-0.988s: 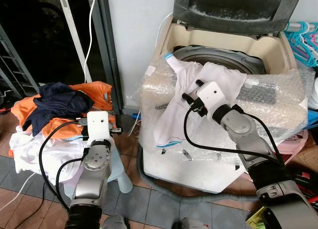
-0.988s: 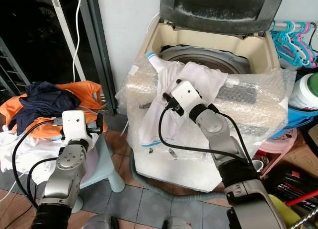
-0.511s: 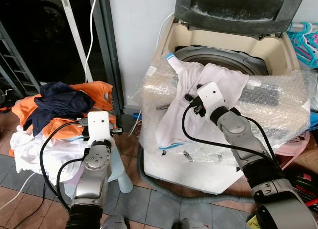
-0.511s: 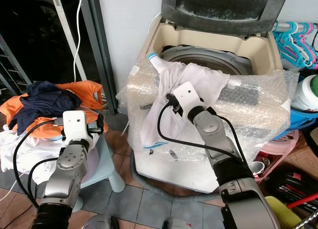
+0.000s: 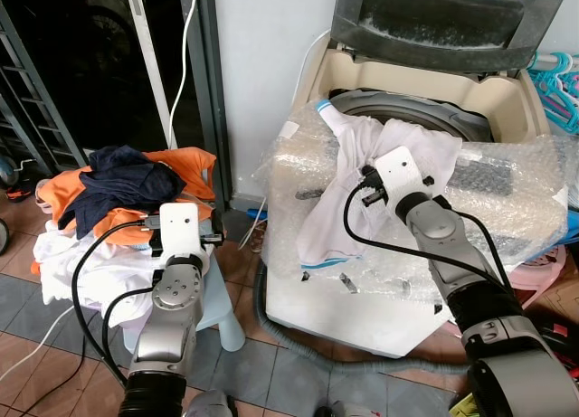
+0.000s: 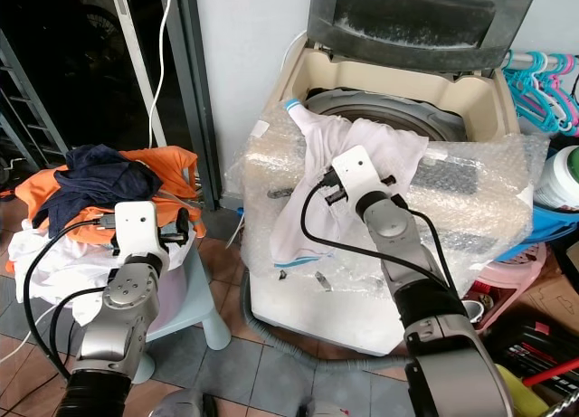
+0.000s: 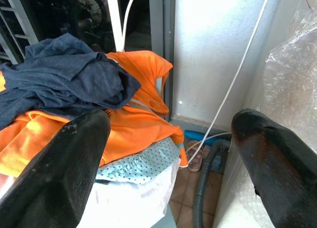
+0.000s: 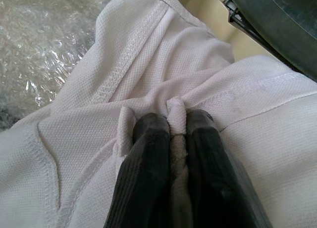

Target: Clothes washing

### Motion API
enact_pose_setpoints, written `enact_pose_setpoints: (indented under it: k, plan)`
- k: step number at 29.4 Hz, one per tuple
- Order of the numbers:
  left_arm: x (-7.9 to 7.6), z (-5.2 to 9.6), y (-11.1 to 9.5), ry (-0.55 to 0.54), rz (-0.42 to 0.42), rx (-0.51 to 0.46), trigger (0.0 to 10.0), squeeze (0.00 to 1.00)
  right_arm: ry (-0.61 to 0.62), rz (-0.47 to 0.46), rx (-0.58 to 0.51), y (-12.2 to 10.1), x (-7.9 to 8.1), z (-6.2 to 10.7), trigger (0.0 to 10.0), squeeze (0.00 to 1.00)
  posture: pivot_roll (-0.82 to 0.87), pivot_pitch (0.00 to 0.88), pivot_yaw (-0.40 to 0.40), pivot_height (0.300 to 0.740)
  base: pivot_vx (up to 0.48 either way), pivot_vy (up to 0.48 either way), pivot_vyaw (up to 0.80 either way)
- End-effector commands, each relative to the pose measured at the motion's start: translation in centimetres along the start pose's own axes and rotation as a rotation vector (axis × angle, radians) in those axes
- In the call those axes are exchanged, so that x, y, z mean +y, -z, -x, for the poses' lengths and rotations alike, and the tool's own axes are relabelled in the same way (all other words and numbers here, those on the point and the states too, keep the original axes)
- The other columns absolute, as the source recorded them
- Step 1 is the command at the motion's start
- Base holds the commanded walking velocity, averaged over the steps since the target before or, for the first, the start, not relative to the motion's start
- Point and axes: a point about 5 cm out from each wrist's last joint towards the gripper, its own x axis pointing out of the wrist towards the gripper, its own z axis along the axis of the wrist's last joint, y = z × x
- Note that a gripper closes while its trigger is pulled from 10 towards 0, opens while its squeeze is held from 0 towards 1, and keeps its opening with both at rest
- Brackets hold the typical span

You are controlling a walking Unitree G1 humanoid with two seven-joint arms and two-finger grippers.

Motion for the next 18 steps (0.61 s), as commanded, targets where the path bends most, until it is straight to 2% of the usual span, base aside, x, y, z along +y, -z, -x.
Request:
enact_pose_setpoints:
  k: [1,2,3,5,7,8,9,10,11,13,14,15,16,17,18]
  plan:
    - [-0.3,-0.2,-0.2,0.016,-0.012,0.001,10.0,0.0,0.07,-0.049,0.076,1.2,-2.2,0.3,0.0,0.0,-0.07,0.0,-0.009,0.74,0.0,0.0,0.0]
    - [-0.4,-0.2,-0.2,0.017,-0.015,0.002,10.0,0.0,0.096,-0.201,0.055,0.0,-3.0,-0.4,0.0,0.0,-0.07,0.0,-0.006,0.74,0.0,0.0,0.0]
    - [-0.4,-0.2,-0.2,0.018,-0.017,0.003,10.0,0.0,0.108,-0.256,0.04,-0.8,-3.5,-0.8,0.0,0.0,-0.07,0.0,-0.004,0.74,0.0,0.0,0.0]
    - [-0.5,-0.3,-0.2,0.02,-0.019,0.002,10.0,0.0,0.122,-0.252,-0.032,-3.8,-5.1,-1.7,0.0,0.0,-0.07,0.0,-0.004,0.74,0.0,0.0,0.0]
    - [-0.6,-0.4,-0.3,0.02,-0.019,0.001,10.0,0.0,0.126,-0.266,-0.064,-5.2,-5.7,-2.0,0.0,0.0,-0.07,0.0,-0.007,0.74,0.0,0.0,0.0]
    - [-0.7,-0.5,-0.3,0.018,-0.018,-0.003,10.0,0.0,0.131,-0.286,-0.115,-7.4,-6.7,-2.5,0.0,0.0,-0.07,0.0,-0.012,0.74,0.0,0.0,0.0]
    - [-0.7,-0.5,-0.3,0.018,-0.018,-0.003,10.0,0.0,0.131,-0.286,-0.115,-7.4,-6.7,-2.5,0.0,0.0,-0.07,0.0,-0.012,0.74,0.0,0.0,0.0]
    - [-0.7,-0.5,-0.4,0.012,-0.017,-0.008,10.0,0.0,0.159,-0.261,-0.196,-10.2,-8.2,-2.6,0.0,0.0,-0.07,0.0,-0.016,0.74,0.0,0.0,0.0]
    - [-0.7,-0.5,-0.5,0.008,-0.016,-0.01,10.0,0.0,0.194,-0.263,-0.277,-12.0,-9.2,-2.4,0.0,0.0,-0.06,0.0,-0.021,0.74,0.0,0.0,0.0]
    - [-0.6,-0.5,-0.5,0.002,-0.015,-0.012,10.0,0.0,0.243,-0.267,-0.39,-14.3,-10.6,-1.9,0.0,0.0,-0.06,0.0,-0.021,0.74,0.0,0.0,0.0]
    - [-0.6,-0.5,-0.5,0.002,-0.015,-0.012,10.0,0.0,0.243,-0.267,-0.39,-14.3,-10.6,-1.9,0.0,0.0,-0.06,0.0,-0.021,0.74,0.0,0.0,0.0]
    - [-0.4,-0.5,-0.4,-0.01,-0.014,-0.013,10.0,0.0,0.296,-0.22,-0.498,-16.7,-12.0,-1.0,2.3,0.0,-0.06,0.0,-0.031,0.74,0.0,0.0,0.0]
    - [-0.3,-0.5,-0.4,-0.014,-0.013,-0.013,10.0,0.0,0.314,-0.196,-0.525,-17.4,-12.5,-0.8,2.3,0.0,-0.06,0.0,-0.031,0.74,0.0,0.0,0.0]
    - [-0.3,-0.5,-0.3,-0.019,-0.012,-0.013,10.0,0.0,0.327,-0.175,-0.531,-17.7,-12.7,-0.7,6.9,0.0,-0.06,0.0,-0.037,0.74,0.0,0.0,0.0]
    - [-0.3,-0.5,-0.3,-0.022,-0.01,-0.013,10.0,0.0,0.324,-0.169,-0.519,-17.6,-12.7,-0.7,10.0,0.0,-0.06,0.0,-0.037,0.74,0.0,0.0,0.0]
